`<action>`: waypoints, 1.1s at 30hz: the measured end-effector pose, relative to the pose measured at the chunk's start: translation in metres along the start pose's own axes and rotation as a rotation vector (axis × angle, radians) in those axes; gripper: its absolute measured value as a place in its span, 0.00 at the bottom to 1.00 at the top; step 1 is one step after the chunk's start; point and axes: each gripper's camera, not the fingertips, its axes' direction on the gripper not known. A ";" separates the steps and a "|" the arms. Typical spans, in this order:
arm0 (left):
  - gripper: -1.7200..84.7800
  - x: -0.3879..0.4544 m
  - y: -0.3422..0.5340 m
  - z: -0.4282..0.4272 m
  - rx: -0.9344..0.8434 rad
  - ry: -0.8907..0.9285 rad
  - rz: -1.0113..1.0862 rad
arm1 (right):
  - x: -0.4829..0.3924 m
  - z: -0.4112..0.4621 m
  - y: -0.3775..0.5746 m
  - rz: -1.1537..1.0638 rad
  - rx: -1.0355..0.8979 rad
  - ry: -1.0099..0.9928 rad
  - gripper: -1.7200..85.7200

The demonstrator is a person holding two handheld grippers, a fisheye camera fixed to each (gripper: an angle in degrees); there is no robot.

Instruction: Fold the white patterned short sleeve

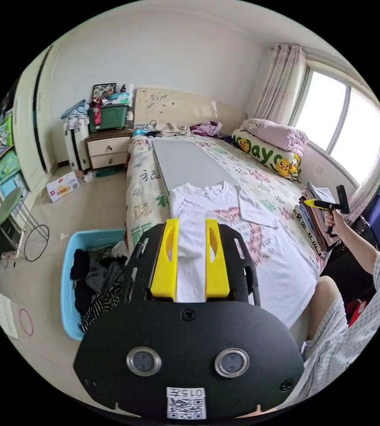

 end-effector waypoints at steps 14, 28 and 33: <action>0.16 -0.013 -0.158 0.276 -0.254 -0.102 -0.056 | 0.100 0.221 -0.211 0.053 -0.200 0.184 0.21; 0.04 -0.003 -0.163 0.305 -0.368 -0.141 0.024 | 0.096 0.227 -0.270 0.068 -0.269 0.229 0.03; 0.03 0.007 -0.154 0.223 -0.166 -0.067 0.045 | 0.053 0.120 -0.268 -0.034 -0.091 0.214 0.01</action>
